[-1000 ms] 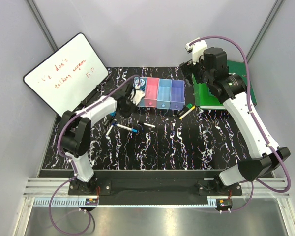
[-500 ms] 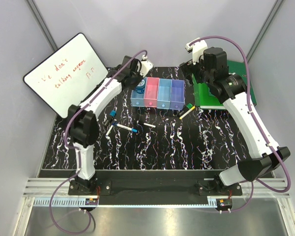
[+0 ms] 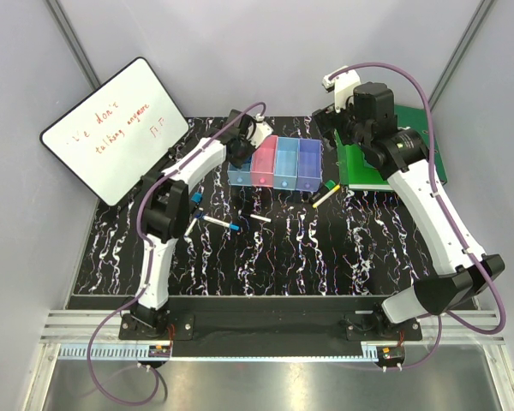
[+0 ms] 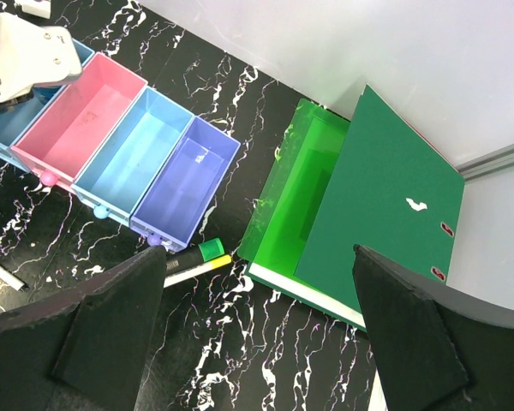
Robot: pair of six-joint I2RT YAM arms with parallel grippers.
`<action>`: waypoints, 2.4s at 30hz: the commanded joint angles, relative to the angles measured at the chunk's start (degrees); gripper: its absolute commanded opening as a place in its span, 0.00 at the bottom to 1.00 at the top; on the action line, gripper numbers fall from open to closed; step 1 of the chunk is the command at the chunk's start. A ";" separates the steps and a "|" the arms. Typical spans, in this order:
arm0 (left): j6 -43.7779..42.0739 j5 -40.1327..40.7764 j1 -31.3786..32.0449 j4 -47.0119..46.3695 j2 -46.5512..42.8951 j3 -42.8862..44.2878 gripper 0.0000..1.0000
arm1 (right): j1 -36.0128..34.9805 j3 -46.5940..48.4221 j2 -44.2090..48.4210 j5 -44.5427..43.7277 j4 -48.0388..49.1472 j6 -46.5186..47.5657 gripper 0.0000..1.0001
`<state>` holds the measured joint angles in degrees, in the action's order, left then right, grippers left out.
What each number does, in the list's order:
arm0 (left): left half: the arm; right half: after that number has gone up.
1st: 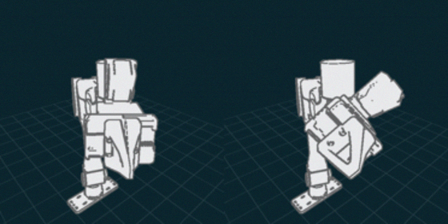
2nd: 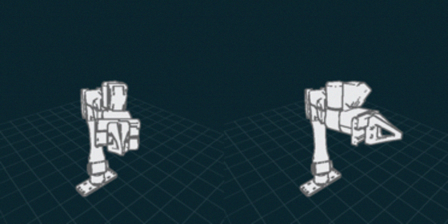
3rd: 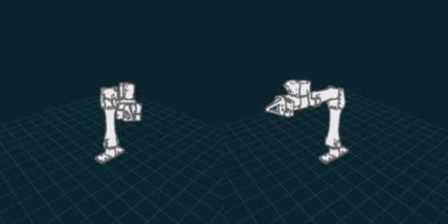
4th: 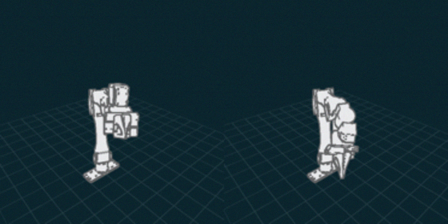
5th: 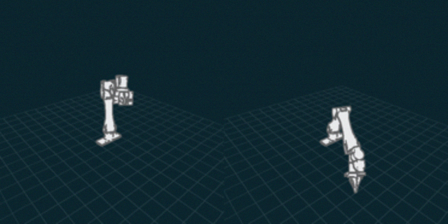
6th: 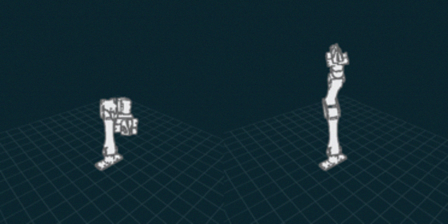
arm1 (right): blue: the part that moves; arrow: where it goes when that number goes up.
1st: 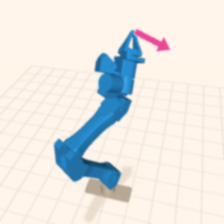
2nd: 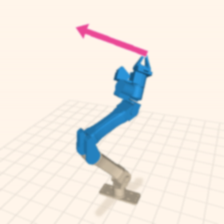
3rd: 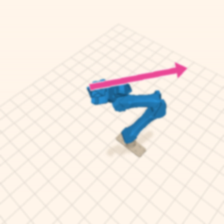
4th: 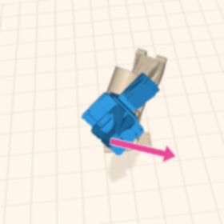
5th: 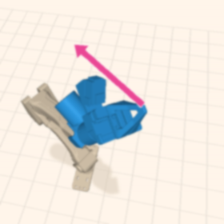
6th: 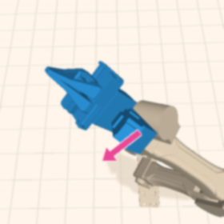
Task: Sort the stationery into containers
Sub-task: Place the stationery in the storage box, then pick up the pen from the center of the board.
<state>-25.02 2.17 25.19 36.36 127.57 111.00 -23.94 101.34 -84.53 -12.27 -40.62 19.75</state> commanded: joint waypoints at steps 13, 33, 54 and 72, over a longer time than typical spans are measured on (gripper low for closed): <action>2.07 -1.38 0.12 -3.75 -7.33 -2.90 0.55 | 0.13 1.32 0.16 0.41 0.28 0.55 0.98; -0.20 -10.08 2.57 -3.84 -33.26 -36.38 0.57 | 0.21 0.53 2.96 4.71 -1.65 1.87 0.97; -1.91 -5.69 3.99 -1.91 -25.08 -31.45 0.76 | 0.21 -3.69 6.75 5.06 -2.97 4.24 0.97; 9.37 -2.26 -2.95 -3.40 -51.80 -47.28 0.99 | -8.31 -5.89 -4.58 18.95 -12.64 18.57 0.91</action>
<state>-18.46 -2.90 24.14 34.63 78.76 66.11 -29.47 96.07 -84.84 4.08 -51.79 33.08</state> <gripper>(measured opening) 0.987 0.933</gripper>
